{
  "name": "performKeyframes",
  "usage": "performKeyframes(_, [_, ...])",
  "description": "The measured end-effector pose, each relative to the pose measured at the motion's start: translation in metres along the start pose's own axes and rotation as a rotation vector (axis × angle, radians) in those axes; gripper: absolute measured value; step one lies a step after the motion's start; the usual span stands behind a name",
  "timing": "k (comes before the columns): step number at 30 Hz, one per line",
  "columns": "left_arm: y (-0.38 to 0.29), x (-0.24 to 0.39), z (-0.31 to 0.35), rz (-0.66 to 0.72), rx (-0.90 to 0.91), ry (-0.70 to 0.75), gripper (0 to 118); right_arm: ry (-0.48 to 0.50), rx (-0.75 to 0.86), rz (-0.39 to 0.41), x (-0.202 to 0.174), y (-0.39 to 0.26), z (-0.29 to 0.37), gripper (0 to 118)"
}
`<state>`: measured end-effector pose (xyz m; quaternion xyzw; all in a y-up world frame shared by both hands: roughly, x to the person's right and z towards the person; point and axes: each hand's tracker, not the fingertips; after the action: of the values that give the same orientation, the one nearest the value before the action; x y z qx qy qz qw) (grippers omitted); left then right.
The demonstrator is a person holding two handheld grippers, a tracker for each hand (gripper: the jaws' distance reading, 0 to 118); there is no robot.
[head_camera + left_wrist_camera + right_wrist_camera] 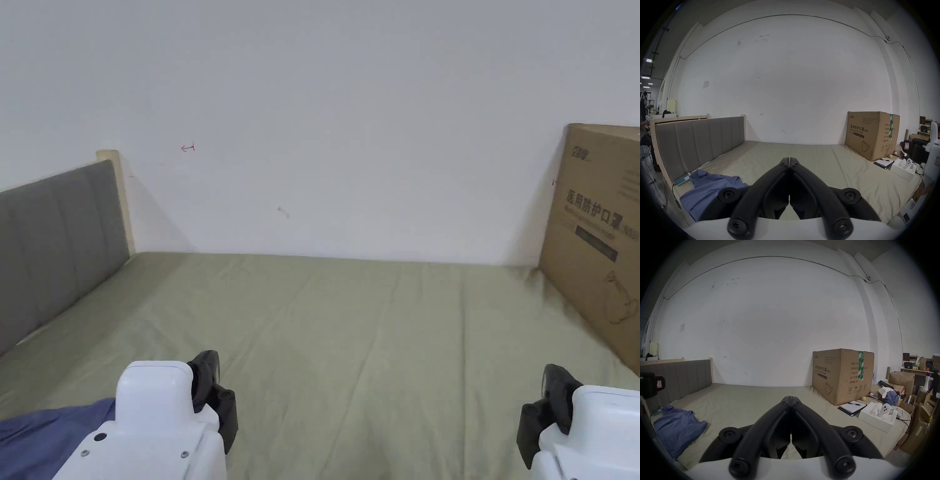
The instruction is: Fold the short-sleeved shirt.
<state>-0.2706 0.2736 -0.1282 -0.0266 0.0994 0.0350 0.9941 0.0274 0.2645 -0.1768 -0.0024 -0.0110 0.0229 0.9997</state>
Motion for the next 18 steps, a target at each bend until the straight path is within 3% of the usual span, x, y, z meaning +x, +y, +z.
performKeyframes(5, [0.002,-0.012,0.004,-0.006,0.006,0.050,0,0.054,0.002,0.047,-0.018,0.003,-0.004,0])
performKeyframes(9, [0.004,-0.037,0.013,0.021,0.005,0.106,0,0.144,0.008,0.033,-0.044,0.008,-0.011,0])
performKeyframes(18, [0.008,-0.105,0.053,0.038,0.002,0.356,0,0.470,0.017,0.026,-0.141,0.012,-0.011,0])
